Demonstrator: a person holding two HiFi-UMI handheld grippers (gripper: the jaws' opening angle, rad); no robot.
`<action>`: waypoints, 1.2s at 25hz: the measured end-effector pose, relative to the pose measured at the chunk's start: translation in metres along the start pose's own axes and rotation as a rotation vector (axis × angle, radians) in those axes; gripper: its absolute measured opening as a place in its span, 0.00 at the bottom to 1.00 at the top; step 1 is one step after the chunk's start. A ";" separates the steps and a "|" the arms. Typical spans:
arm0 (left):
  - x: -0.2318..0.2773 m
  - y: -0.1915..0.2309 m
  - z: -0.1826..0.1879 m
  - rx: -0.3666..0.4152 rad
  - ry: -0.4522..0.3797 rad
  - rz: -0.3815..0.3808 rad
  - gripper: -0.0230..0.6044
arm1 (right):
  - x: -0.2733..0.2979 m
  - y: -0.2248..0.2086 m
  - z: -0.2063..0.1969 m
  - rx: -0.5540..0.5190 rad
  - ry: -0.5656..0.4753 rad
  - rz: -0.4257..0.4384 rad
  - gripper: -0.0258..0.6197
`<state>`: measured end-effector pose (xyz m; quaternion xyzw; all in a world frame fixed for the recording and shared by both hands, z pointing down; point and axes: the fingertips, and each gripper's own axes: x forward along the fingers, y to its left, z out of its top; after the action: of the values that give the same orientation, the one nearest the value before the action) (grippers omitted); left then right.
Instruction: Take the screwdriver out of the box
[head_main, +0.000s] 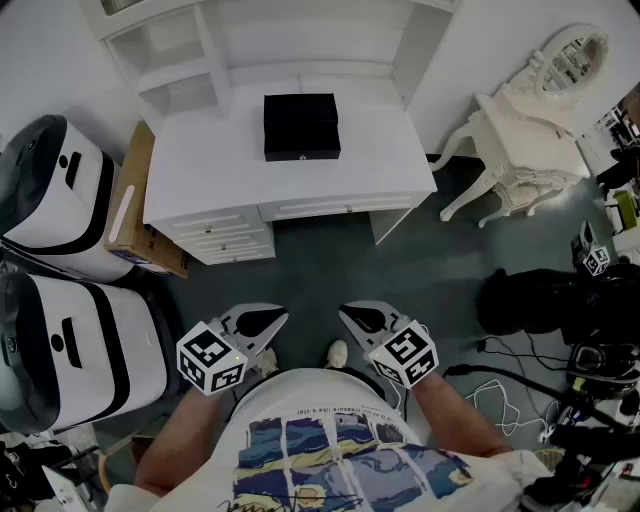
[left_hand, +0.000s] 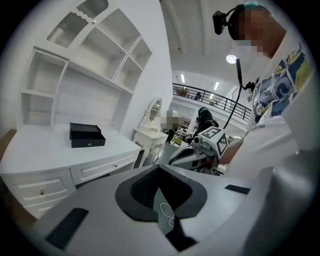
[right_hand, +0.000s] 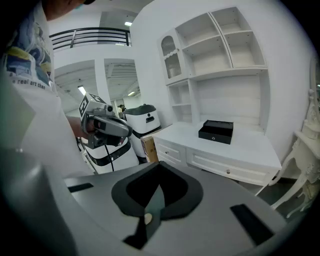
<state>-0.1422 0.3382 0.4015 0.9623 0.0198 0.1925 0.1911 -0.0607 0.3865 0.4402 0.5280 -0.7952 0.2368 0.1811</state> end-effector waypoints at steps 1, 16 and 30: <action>0.002 0.001 0.000 0.004 0.003 0.002 0.05 | 0.000 -0.001 0.001 -0.004 -0.001 0.002 0.08; 0.018 0.001 -0.007 -0.004 0.028 0.032 0.06 | -0.005 -0.010 -0.010 0.007 0.014 0.036 0.08; 0.074 0.002 0.011 0.002 -0.009 0.115 0.06 | -0.013 -0.074 -0.030 -0.057 0.035 0.088 0.09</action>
<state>-0.0695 0.3411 0.4201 0.9629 -0.0362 0.1986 0.1789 0.0143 0.3891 0.4716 0.4828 -0.8209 0.2310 0.1991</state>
